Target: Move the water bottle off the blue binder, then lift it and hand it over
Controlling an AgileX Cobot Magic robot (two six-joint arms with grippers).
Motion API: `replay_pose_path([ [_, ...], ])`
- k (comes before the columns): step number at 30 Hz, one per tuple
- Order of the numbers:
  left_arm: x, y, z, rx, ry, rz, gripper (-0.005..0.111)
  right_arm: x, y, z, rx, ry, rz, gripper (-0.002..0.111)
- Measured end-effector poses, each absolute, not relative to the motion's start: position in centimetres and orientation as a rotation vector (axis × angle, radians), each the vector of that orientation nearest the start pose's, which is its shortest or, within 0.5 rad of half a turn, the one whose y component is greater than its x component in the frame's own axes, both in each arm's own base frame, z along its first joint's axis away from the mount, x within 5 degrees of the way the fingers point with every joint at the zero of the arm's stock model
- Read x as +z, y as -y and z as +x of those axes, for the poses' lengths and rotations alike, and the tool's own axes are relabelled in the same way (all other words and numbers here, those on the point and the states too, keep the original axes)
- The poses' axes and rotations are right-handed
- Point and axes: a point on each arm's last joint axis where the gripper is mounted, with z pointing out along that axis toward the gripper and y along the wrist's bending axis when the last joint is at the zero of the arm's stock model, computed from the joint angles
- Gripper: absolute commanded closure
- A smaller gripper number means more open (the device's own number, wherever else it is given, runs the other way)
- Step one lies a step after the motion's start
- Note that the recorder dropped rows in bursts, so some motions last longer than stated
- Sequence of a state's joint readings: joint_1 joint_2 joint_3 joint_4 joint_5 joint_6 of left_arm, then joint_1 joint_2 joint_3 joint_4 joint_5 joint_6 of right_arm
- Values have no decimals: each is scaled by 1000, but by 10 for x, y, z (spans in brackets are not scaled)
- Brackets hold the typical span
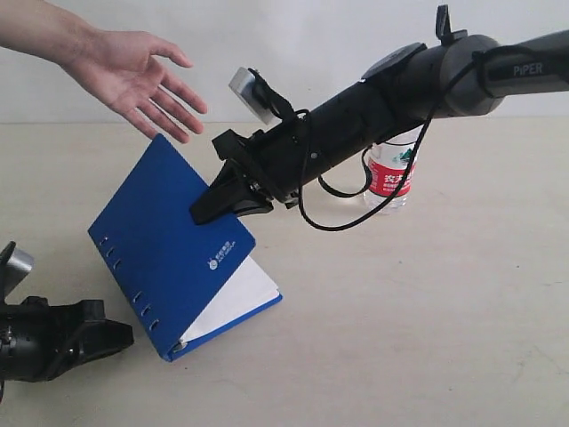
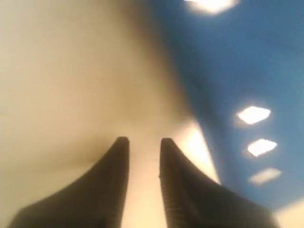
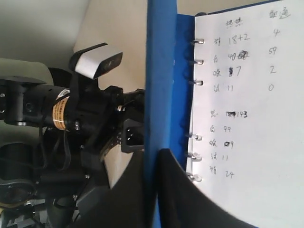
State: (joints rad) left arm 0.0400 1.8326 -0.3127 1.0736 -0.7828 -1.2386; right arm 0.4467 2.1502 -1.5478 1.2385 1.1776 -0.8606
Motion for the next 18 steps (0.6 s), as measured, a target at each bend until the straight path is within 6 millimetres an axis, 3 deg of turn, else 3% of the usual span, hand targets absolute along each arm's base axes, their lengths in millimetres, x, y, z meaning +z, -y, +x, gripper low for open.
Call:
replay_pose_path([
  [7,85,53,208,-1047,-2462,-173,85,196,-259,355,1594,-2418,-885,108],
  [9,87,54,209,-1076,-2437,-161,75,196,-259,355,1595,-2418,-883,108],
  [13,85,53,208,-1061,-2452,-155,43,196,-256,357,1591,-2419,-871,108],
  [14,85,54,207,-1062,-2458,-140,41,196,-253,360,1583,-2419,-855,108],
  [18,86,56,205,-1083,-2460,-71,47,195,-240,369,1554,-2426,-801,108],
])
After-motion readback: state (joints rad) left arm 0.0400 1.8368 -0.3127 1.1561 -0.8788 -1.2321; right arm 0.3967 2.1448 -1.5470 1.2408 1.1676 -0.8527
